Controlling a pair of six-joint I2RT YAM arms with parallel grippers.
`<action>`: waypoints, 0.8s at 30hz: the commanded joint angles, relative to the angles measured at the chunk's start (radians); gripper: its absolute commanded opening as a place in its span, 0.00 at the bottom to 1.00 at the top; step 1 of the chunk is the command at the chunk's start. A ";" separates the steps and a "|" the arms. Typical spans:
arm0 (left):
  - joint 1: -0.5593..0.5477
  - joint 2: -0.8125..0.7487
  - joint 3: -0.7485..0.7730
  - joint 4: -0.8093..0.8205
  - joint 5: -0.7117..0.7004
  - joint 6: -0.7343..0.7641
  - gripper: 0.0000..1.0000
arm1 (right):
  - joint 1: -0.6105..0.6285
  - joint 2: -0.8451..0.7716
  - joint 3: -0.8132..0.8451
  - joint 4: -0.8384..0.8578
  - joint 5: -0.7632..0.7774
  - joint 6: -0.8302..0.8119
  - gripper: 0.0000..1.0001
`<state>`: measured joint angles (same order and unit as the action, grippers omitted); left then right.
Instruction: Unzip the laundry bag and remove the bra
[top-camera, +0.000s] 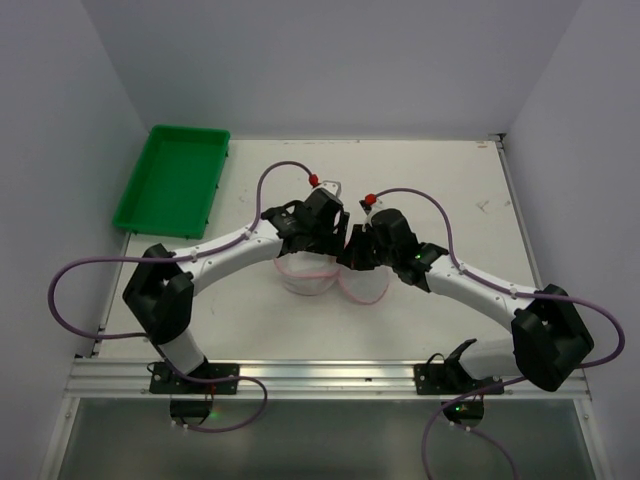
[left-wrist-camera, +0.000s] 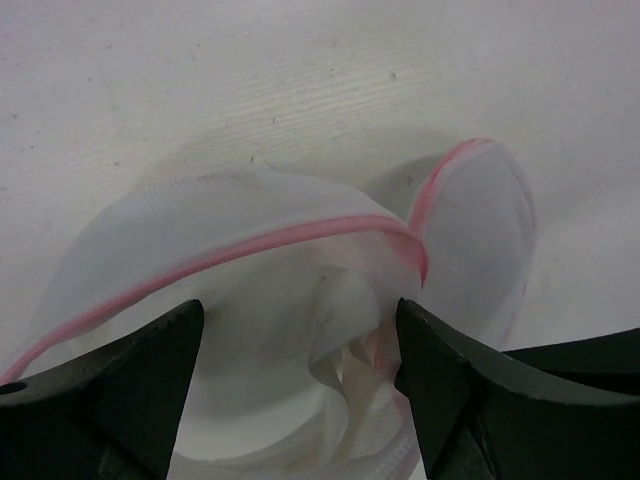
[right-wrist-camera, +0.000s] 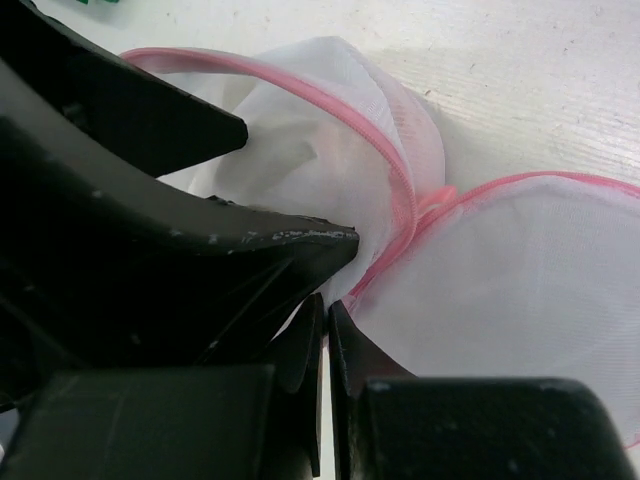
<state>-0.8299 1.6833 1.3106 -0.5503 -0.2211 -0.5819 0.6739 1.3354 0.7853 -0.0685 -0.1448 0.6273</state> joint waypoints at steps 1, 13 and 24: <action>-0.002 0.019 0.042 -0.039 -0.058 0.019 0.80 | 0.004 -0.005 0.022 0.036 0.008 -0.017 0.00; -0.003 0.041 -0.004 -0.053 -0.043 -0.006 0.71 | 0.004 0.001 0.012 0.044 0.010 -0.020 0.00; -0.003 0.032 -0.070 0.007 0.005 -0.030 0.17 | 0.004 -0.015 0.014 0.041 0.020 -0.026 0.00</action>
<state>-0.8314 1.7184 1.2644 -0.5522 -0.2344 -0.5953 0.6743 1.3369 0.7853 -0.0681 -0.1448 0.6235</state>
